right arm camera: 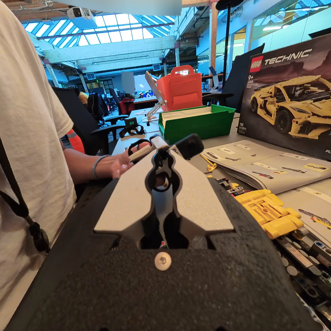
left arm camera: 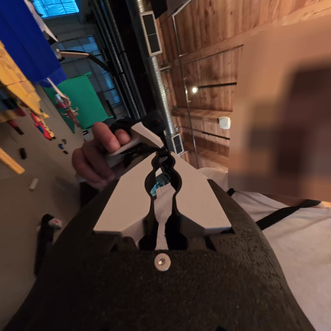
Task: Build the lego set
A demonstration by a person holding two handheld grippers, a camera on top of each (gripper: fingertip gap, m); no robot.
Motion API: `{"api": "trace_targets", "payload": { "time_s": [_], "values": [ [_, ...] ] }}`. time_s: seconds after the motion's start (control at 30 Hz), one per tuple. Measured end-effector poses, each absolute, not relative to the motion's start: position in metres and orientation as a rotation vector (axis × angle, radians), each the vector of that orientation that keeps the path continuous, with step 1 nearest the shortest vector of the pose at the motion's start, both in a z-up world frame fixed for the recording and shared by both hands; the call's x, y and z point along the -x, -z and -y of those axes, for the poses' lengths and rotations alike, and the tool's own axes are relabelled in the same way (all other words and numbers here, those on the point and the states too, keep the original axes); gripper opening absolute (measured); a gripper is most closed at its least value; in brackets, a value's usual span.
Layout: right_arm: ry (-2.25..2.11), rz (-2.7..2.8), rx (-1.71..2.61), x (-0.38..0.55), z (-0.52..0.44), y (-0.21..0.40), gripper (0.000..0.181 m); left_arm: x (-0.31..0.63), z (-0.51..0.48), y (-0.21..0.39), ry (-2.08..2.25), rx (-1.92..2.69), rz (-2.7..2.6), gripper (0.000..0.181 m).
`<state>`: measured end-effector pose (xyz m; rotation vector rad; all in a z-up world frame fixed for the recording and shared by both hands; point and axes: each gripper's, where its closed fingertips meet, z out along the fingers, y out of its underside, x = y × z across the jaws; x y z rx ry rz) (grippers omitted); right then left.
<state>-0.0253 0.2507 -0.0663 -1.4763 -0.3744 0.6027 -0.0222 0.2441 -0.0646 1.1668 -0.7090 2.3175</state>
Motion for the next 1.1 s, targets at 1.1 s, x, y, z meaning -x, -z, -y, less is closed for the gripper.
{"api": "trace_targets", "payload": {
  "time_s": [1.1],
  "values": [
    [-0.314, 0.144, 1.785, -0.069, -0.17, 0.122, 0.007, -0.025, -0.205, 0.179, -1.335, -1.62, 2.856, 0.015]
  ]
}}
